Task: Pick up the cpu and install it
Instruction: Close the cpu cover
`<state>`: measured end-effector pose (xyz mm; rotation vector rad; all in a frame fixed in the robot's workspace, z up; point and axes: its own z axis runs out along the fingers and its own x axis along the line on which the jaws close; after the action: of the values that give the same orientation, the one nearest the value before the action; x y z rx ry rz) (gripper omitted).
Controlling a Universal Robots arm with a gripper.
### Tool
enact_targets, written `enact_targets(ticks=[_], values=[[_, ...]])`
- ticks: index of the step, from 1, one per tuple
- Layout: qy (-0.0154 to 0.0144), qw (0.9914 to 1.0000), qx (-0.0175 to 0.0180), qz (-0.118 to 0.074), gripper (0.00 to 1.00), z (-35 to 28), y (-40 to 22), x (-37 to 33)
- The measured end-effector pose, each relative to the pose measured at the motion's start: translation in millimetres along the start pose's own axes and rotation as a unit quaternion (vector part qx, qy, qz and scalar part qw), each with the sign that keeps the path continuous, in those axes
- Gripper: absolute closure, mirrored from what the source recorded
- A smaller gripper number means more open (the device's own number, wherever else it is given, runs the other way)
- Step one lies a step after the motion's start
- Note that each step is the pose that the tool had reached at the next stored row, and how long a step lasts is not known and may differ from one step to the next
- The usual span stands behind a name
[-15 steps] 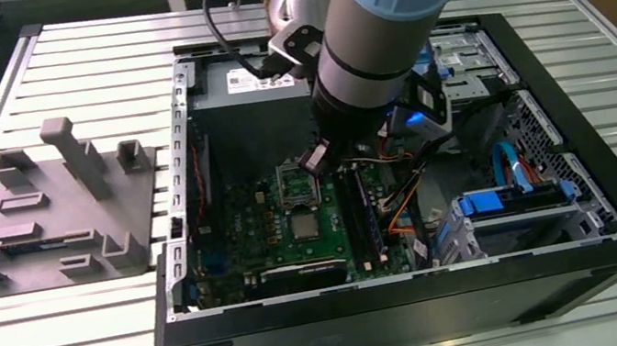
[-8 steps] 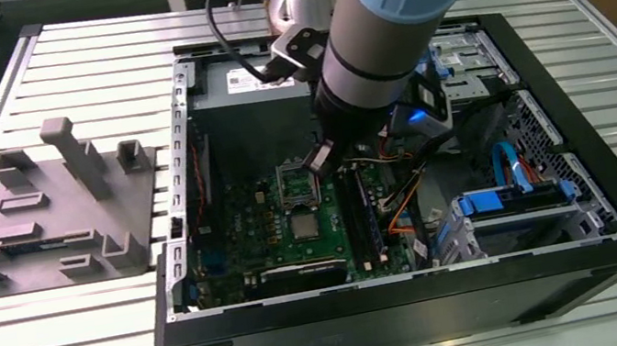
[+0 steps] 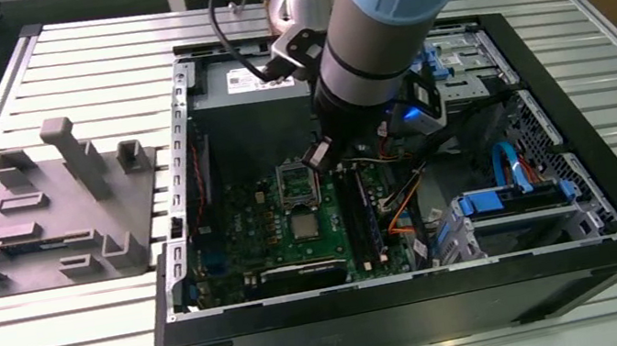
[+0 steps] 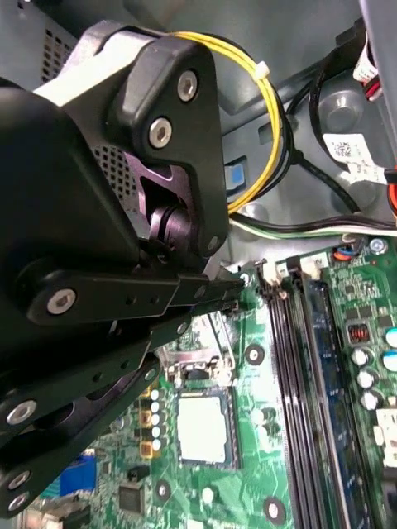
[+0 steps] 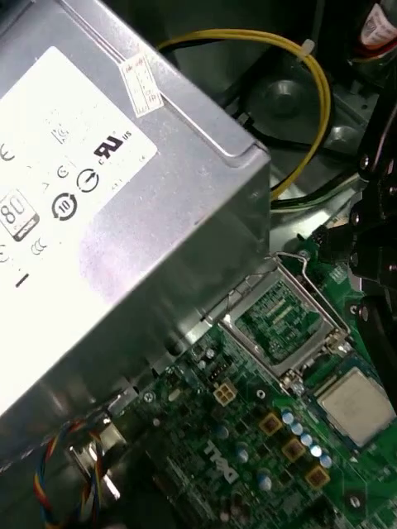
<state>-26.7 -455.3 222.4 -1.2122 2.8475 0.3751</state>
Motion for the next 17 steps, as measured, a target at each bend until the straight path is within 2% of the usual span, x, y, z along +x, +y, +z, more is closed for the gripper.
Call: enact_targets(ticks=[4,7,11,17], values=[[-0.0020,1.00000,-0.0021,0.000,0.90,6.5,0.6,-1.3],[-0.0048,0.99996,-0.0059,-0.004,0.90,10.3,0.8,-1.9],[-0.0028,0.99986,-0.0077,-0.015,0.90,13.6,1.6,-3.1],[-0.0040,0.99984,-0.0088,-0.015,0.90,18.4,1.9,-3.9]])
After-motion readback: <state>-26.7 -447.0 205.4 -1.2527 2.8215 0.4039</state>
